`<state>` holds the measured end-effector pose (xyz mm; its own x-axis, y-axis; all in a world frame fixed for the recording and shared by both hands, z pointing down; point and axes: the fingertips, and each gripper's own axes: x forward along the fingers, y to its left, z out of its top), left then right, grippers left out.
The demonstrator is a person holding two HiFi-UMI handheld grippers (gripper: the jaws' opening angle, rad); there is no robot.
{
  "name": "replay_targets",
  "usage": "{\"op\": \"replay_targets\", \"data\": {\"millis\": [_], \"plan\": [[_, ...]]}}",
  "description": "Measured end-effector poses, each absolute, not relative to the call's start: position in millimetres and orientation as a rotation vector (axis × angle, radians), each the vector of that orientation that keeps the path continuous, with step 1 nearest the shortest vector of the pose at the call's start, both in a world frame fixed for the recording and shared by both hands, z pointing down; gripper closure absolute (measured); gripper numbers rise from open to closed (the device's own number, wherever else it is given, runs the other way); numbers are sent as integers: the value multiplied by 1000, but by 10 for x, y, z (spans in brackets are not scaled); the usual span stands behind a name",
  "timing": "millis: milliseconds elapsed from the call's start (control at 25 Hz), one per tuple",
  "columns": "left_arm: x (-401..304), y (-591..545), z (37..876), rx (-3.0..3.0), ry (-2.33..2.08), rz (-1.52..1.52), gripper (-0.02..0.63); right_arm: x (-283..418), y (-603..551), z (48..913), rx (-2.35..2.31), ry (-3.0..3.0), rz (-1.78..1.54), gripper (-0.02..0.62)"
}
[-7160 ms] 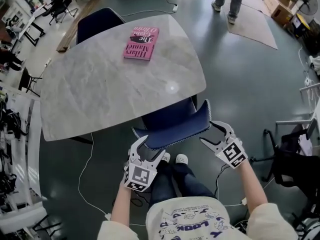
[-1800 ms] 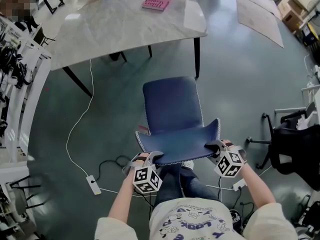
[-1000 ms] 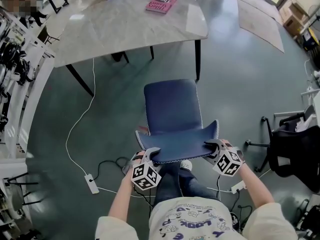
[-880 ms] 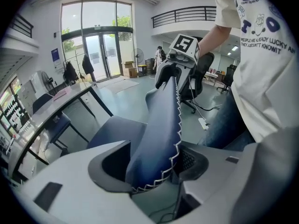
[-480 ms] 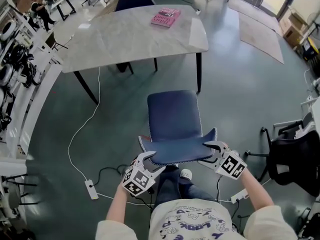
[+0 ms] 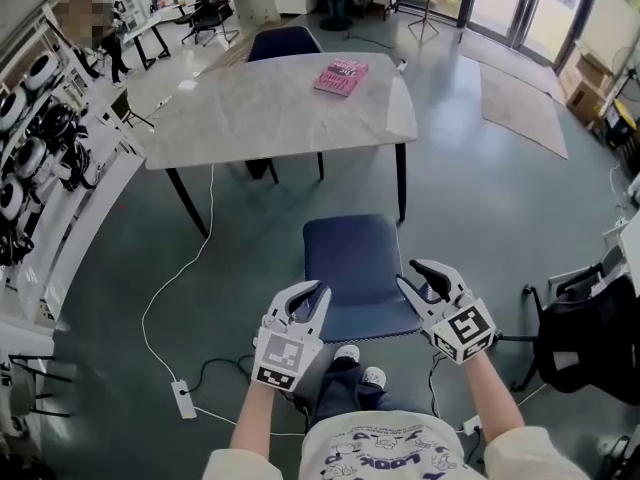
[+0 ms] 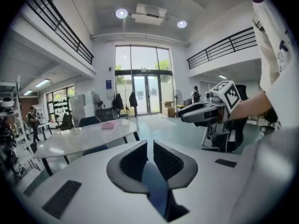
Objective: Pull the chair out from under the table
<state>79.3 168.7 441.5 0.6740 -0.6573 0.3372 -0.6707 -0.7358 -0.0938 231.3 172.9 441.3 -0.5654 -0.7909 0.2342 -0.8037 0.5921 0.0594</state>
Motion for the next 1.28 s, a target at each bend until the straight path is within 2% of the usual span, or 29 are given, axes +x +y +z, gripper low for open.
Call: {"op": "replay_targets", "data": {"millis": [200, 520, 800, 1280], "plan": [[837, 1477, 3784, 2806, -1331, 283, 571, 2378, 1546, 3779, 1545, -2568, -61, 509], [830, 1401, 3190, 2711, -1578, 109, 581, 2546, 1492, 3108, 1797, -2507, -181, 575], [790, 1433, 3002, 2689, -1747, 130, 585, 2614, 1549, 2873, 1915, -2486, -202, 589], [903, 1522, 2914, 2655, -1757, 51, 586, 2728, 1664, 2954, 1936, -2491, -153, 591]]}}
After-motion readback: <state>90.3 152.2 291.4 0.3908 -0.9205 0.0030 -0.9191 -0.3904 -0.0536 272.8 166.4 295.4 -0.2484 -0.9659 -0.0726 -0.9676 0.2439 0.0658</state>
